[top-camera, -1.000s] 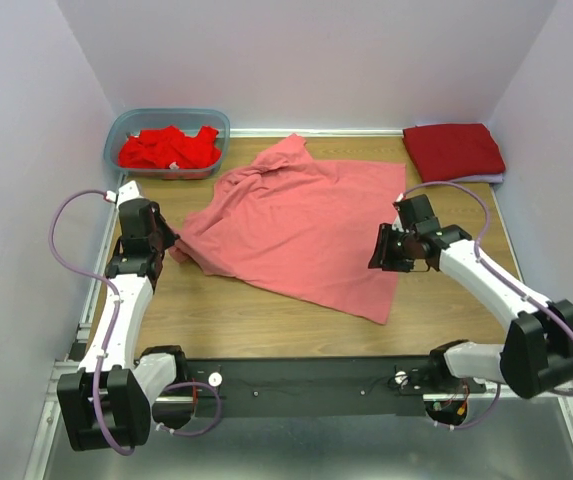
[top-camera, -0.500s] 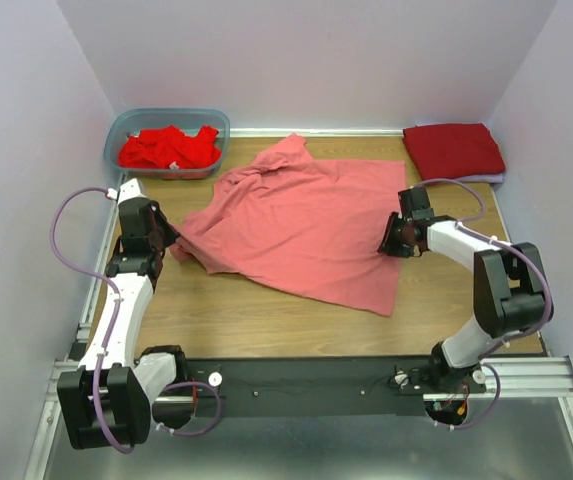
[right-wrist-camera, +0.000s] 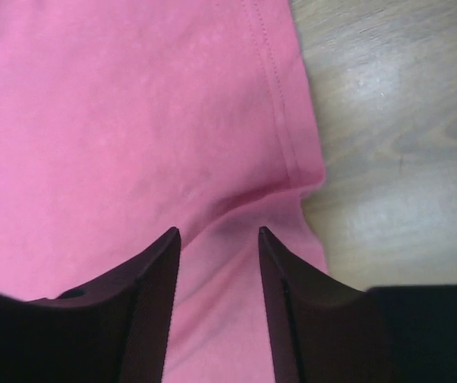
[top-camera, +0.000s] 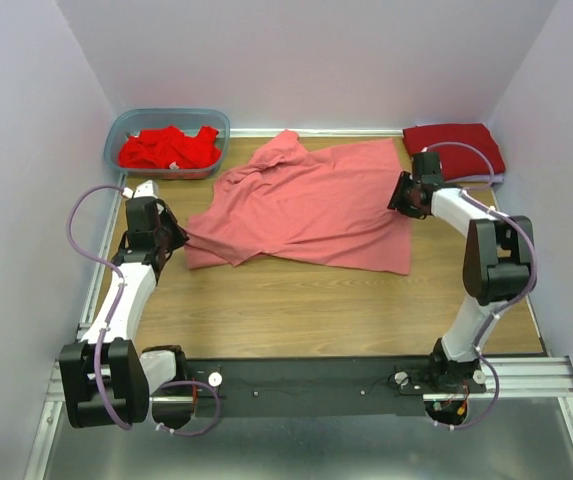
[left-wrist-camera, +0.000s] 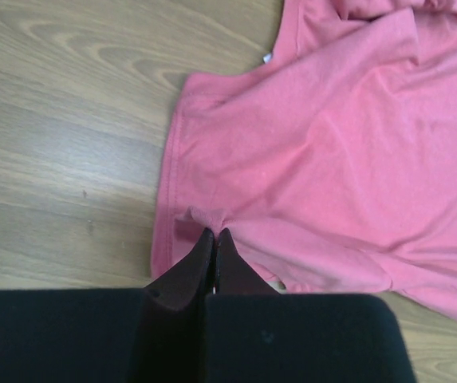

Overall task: Fold and stack the t-shirts
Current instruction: Flatten the tshirt out

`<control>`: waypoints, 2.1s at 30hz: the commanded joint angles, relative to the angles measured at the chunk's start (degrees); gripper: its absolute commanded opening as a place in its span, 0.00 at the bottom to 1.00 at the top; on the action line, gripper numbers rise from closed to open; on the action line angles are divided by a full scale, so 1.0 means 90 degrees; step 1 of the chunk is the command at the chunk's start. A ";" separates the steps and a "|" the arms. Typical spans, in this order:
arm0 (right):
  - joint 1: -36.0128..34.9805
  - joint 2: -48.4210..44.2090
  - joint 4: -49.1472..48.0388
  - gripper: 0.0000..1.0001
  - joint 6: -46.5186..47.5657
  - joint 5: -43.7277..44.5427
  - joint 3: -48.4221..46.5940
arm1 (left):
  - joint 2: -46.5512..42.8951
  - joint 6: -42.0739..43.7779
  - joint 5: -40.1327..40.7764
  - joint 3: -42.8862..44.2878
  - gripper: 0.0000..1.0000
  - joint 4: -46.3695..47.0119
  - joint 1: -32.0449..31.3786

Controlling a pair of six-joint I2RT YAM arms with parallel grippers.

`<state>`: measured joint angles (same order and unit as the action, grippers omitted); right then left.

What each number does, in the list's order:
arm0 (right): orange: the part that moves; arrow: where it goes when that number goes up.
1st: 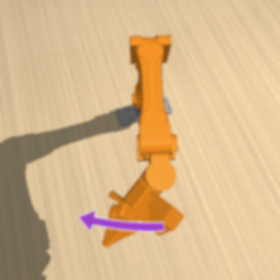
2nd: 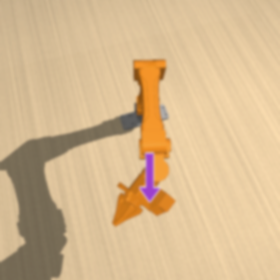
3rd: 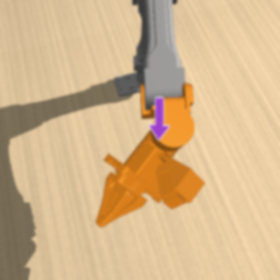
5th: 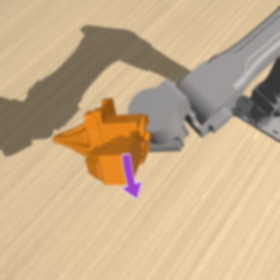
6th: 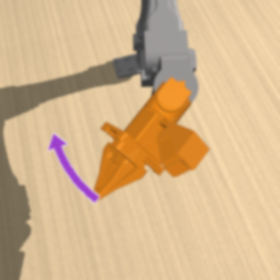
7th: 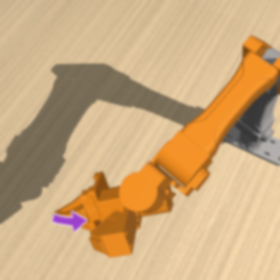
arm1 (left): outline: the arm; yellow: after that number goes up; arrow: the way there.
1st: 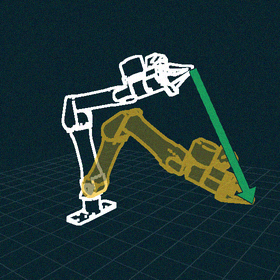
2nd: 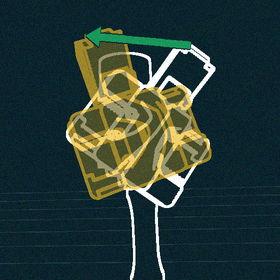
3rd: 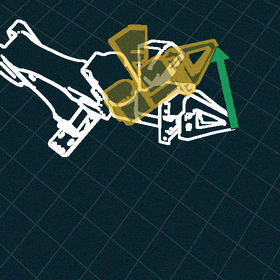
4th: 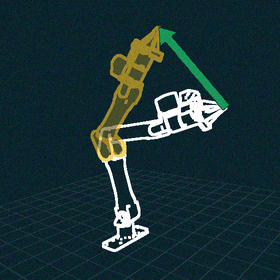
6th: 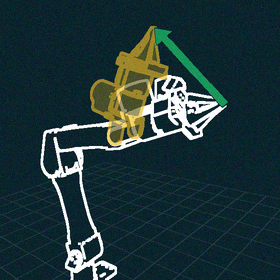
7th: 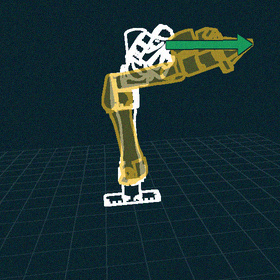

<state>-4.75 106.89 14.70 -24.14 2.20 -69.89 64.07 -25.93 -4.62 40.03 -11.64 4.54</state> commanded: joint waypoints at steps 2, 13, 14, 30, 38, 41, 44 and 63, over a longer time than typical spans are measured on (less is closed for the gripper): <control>0.0001 -0.1289 0.0787 0.54 0.0075 0.0633 0.0604 | 0.0019 0.0137 -0.0453 -0.0073 0.00 0.0151 -0.0025; 0.0001 -0.2570 0.1804 0.56 -0.0355 0.0880 0.2208 | -0.0137 0.0157 -0.0385 -0.0083 0.00 0.0160 -0.0094; 0.0011 -0.2561 0.1891 0.57 -0.0355 0.0802 0.2228 | -0.0147 0.0157 -0.0404 -0.0073 0.00 0.0160 -0.0094; -0.0233 -0.2102 0.2478 0.56 -0.0638 0.0322 0.2189 | -0.0313 0.0167 -0.0356 -0.0063 0.00 0.0141 -0.0104; -0.0409 -0.1731 0.2488 0.56 -0.0833 0.0674 0.2121 | -0.0381 0.0167 -0.0355 -0.0082 0.00 0.0141 -0.0104; -0.0409 -0.1604 0.2488 0.55 -0.0843 0.0801 0.2140 | -0.0381 0.0167 -0.0375 -0.0063 0.00 0.0151 -0.0123; -0.0419 -0.1574 0.2498 0.54 -0.0843 0.0908 0.2208 | -0.0401 0.0167 -0.0365 -0.0073 0.00 0.0151 -0.0133; -0.0419 -0.1720 0.2009 0.00 -0.0677 0.1260 0.1907 | -0.0079 0.0108 -0.0014 0.0112 0.00 0.0063 -0.0172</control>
<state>-8.67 90.00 33.17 -31.53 8.51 -50.17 61.87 -25.08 -6.79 39.72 -11.25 3.25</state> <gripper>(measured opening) 0.012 0.010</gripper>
